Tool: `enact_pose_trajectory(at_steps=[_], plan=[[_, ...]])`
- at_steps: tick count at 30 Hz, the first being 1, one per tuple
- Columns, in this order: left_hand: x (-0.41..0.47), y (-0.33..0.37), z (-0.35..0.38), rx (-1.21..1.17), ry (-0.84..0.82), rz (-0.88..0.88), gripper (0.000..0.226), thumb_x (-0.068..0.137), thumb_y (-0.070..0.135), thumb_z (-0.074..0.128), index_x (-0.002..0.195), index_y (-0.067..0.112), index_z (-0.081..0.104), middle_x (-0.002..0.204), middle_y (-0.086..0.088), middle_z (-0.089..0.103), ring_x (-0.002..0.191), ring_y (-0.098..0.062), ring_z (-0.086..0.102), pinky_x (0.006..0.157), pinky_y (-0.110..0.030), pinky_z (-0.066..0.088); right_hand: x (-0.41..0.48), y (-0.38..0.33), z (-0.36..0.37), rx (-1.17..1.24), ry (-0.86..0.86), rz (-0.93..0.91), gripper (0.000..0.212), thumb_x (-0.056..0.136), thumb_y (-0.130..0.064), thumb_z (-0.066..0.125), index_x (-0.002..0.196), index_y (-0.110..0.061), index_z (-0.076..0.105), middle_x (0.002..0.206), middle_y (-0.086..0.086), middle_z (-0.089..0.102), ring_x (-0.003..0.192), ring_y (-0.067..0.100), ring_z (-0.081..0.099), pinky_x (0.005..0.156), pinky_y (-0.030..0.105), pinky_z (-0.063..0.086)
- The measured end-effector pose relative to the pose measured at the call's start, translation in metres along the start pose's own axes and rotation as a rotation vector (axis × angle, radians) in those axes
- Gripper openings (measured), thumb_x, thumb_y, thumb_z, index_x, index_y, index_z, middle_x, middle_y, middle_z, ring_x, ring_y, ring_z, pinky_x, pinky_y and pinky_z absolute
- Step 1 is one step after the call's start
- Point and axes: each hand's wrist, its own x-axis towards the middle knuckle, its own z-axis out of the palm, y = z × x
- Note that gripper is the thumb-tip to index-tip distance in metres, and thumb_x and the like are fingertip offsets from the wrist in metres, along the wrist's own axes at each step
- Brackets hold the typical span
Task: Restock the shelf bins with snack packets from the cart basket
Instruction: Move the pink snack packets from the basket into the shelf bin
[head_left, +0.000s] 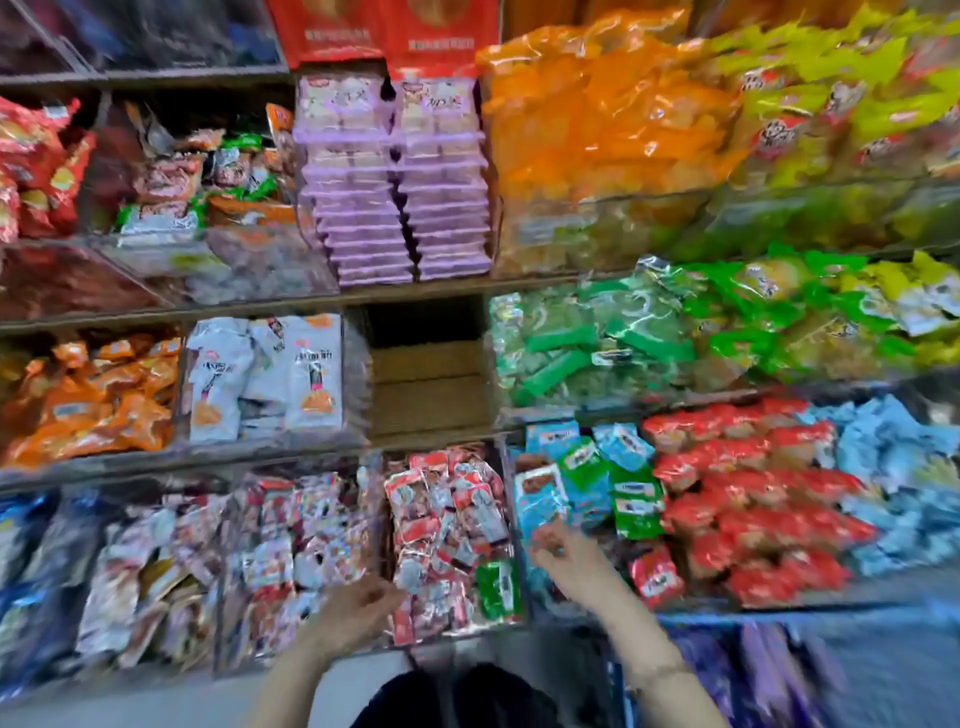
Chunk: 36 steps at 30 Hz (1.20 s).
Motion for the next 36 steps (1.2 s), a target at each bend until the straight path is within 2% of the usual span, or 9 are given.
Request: enact_pose_trajectory(at_steps=[3,6,10,13,16,22,26,32,36], plan=[[-0.006,-0.035,0.04,0.003,-0.052,-0.124,0.013,0.098,0.022,0.052,0.091,0.012,0.053,0.089,-0.006,0.053,0.07,-0.013,0.05,0.048,-0.012,0.035,-0.032,0.05,0.024,-0.076,-0.057,0.095,0.016,0.092,-0.02,0.056,0.099,-0.01,0.066,0.097,0.012,0.065,0.086,0.008,0.051,0.074,0.025,0.038],[-0.011,-0.061,0.07,0.1,-0.129,-0.203,0.021,0.097,0.031,0.051,0.091,0.012,0.049,0.086,-0.002,0.052,0.066,-0.01,0.05,0.049,-0.019,0.03,-0.067,0.094,0.051,-0.121,-0.085,0.201,0.016,0.094,-0.018,0.052,0.089,-0.012,0.065,0.092,0.013,0.063,0.095,0.019,0.061,0.084,0.032,0.042],[-0.017,-0.089,0.101,0.205,-0.199,-0.184,0.023,0.097,0.032,0.049,0.084,0.013,0.046,0.081,0.002,0.053,0.069,-0.01,0.051,0.049,-0.017,0.032,-0.116,0.149,0.088,-0.067,-0.037,0.338,0.039,0.093,-0.014,0.049,0.057,-0.023,0.036,0.065,0.0,0.043,0.077,0.014,0.047,0.069,0.03,0.037],[-0.026,-0.113,0.124,0.165,-0.18,-0.148,0.022,0.097,0.026,0.05,0.08,0.013,0.046,0.08,0.0,0.052,0.068,-0.013,0.049,0.046,-0.016,0.031,-0.154,0.181,0.111,0.139,0.071,0.438,0.028,0.089,-0.011,0.054,0.063,-0.016,0.046,0.07,0.005,0.05,0.069,0.016,0.049,0.064,0.024,0.035],[-0.045,-0.137,0.148,0.131,-0.15,-0.178,0.018,0.097,0.024,0.05,0.086,0.01,0.051,0.084,-0.003,0.056,0.071,-0.014,0.053,0.047,-0.016,0.034,-0.189,0.208,0.125,0.358,0.146,0.522,0.02,0.088,0.004,0.048,0.07,-0.004,0.051,0.066,0.012,0.05,0.056,0.019,0.046,0.054,0.024,0.039],[-0.082,-0.147,0.194,0.206,-0.239,-0.213,0.022,0.095,0.022,0.05,0.076,0.012,0.045,0.073,-0.002,0.049,0.058,-0.014,0.046,0.042,-0.016,0.03,-0.249,0.26,0.123,0.555,0.232,0.655,0.025,0.092,0.0,0.046,0.068,-0.009,0.051,0.064,0.009,0.051,0.053,0.017,0.045,0.043,0.017,0.033],[-0.086,-0.121,0.219,0.307,-0.265,-0.113,0.027,0.096,0.025,0.048,0.073,0.015,0.039,0.076,-0.004,0.046,0.065,-0.017,0.047,0.042,-0.016,0.03,-0.274,0.285,0.099,0.605,0.276,0.721,0.019,0.093,-0.006,0.045,0.075,-0.01,0.05,0.068,0.009,0.053,0.052,0.019,0.045,0.049,0.02,0.027],[-0.073,-0.082,0.269,0.299,-0.207,-0.043,0.023,0.095,0.022,0.052,0.073,0.015,0.046,0.076,0.0,0.052,0.064,-0.013,0.053,0.043,-0.014,0.032,-0.285,0.321,0.037,0.6,0.349,0.672,0.02,0.095,-0.008,0.046,0.075,-0.008,0.049,0.073,0.011,0.053,0.058,0.019,0.047,0.052,0.024,0.032],[-0.061,-0.06,0.315,0.316,-0.17,-0.034,0.03,0.094,0.02,0.053,0.068,0.015,0.039,0.076,-0.008,0.047,0.065,-0.015,0.044,0.059,-0.025,0.031,-0.272,0.353,-0.017,0.53,0.339,0.624,0.022,0.095,-0.007,0.045,0.074,-0.005,0.051,0.074,0.011,0.056,0.058,0.018,0.049,0.05,0.022,0.036]])
